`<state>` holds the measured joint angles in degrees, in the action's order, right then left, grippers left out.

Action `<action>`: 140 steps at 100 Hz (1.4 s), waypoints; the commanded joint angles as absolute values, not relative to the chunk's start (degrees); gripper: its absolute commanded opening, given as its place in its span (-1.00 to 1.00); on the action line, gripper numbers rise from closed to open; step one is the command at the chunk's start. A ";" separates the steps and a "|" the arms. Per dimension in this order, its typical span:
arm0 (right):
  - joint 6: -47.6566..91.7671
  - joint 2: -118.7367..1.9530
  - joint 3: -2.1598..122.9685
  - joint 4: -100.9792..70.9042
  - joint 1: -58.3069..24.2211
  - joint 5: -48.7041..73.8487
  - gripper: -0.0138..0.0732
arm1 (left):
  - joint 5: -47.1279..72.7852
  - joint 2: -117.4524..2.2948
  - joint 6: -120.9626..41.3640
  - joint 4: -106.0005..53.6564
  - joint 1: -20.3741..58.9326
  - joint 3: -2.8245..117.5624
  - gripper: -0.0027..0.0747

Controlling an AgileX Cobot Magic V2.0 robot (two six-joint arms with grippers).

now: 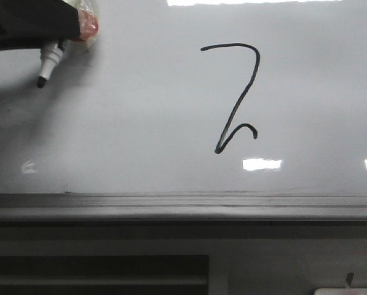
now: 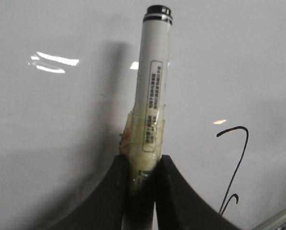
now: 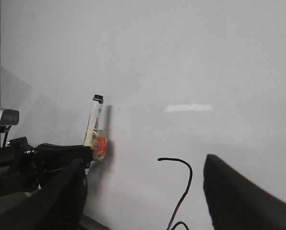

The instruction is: Write number 2 on whiteboard

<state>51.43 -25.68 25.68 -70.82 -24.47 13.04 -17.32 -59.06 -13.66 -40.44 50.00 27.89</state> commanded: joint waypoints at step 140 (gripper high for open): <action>51.92 -25.76 27.16 -71.23 -24.30 2.93 0.29 | -32.49 -57.08 -21.01 -38.12 54.85 29.68 0.37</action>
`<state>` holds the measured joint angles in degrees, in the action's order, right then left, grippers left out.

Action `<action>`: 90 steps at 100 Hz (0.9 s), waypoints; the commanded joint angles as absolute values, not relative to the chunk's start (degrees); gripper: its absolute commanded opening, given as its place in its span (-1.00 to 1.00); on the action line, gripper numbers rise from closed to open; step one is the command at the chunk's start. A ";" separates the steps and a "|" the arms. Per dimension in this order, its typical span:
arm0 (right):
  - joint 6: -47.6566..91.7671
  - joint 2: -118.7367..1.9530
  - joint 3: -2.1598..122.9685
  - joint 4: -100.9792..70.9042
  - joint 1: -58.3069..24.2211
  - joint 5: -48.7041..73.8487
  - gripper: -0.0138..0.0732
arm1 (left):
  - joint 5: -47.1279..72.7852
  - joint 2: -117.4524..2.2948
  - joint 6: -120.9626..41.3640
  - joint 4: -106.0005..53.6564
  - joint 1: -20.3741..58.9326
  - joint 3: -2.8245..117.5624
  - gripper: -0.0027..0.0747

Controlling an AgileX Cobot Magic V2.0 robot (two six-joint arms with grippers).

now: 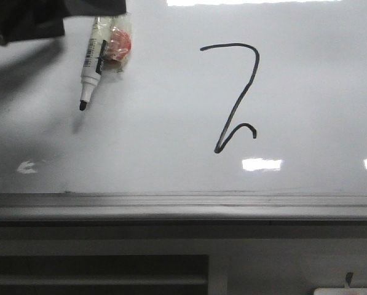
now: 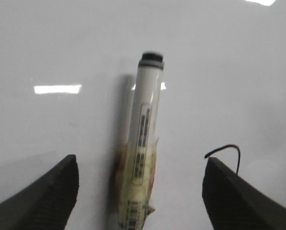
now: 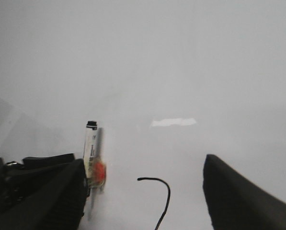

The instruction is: Write number 2 on whiteboard

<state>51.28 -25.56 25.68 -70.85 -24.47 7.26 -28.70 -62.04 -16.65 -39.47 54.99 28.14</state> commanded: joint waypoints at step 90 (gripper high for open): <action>61.25 -4.71 11.96 -62.30 -24.30 9.97 -0.84 | -13.11 -14.90 -42.72 -42.01 54.67 13.46 -0.98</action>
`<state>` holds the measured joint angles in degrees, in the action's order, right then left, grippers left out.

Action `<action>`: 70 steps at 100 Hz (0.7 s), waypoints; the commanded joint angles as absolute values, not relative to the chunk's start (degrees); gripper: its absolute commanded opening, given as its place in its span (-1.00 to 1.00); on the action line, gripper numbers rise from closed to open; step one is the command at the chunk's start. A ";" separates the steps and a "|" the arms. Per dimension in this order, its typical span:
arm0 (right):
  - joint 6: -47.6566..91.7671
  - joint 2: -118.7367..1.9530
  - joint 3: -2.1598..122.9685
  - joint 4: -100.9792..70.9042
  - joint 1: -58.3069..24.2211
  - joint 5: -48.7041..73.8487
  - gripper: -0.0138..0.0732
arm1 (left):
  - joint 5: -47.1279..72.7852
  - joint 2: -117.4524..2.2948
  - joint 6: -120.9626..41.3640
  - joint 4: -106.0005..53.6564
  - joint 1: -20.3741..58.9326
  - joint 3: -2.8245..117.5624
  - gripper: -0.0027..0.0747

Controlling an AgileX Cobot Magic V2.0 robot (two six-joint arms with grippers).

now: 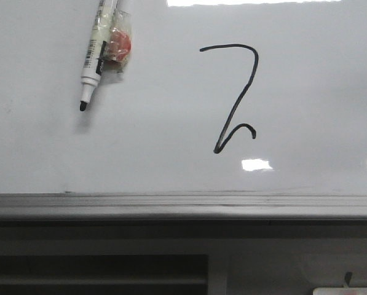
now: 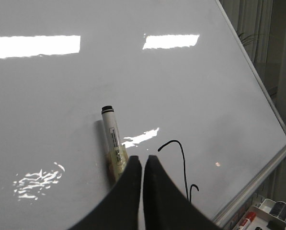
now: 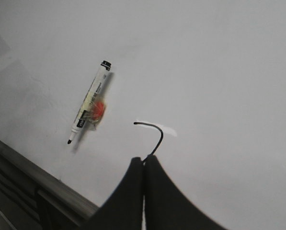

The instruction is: Write number 2 on whiteboard

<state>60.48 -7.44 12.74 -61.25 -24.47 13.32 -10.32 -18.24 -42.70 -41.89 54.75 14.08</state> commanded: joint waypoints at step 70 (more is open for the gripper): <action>61.25 -1.57 8.85 -64.11 -24.30 12.76 -0.84 | -14.36 -9.41 -42.09 -43.34 54.67 10.93 -0.98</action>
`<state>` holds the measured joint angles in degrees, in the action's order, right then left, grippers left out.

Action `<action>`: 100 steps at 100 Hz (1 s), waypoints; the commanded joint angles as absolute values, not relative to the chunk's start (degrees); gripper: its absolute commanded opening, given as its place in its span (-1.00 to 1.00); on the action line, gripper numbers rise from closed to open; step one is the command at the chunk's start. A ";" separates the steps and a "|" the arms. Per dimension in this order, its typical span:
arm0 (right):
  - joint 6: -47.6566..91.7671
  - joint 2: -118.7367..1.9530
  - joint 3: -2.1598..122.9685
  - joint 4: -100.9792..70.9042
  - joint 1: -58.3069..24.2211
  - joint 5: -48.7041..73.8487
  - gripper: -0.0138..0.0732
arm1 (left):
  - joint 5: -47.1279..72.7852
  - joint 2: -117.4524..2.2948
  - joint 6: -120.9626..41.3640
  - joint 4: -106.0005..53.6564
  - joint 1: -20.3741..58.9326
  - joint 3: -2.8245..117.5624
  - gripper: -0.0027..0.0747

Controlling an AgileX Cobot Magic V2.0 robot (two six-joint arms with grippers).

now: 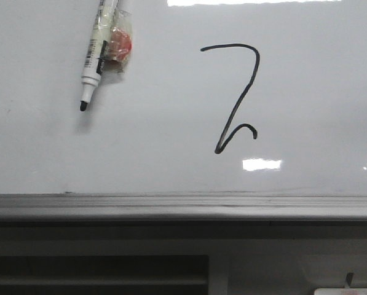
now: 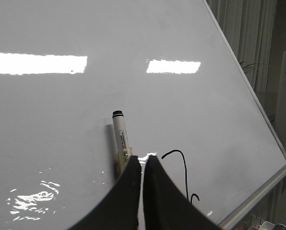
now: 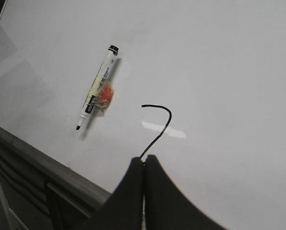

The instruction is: Write number 2 on whiteboard

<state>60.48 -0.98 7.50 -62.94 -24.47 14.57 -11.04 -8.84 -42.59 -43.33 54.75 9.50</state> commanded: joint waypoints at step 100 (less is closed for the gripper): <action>61.25 -1.57 8.85 -64.11 -24.30 12.76 -0.84 | -12.36 -9.27 -14.43 -11.22 23.29 6.09 -0.98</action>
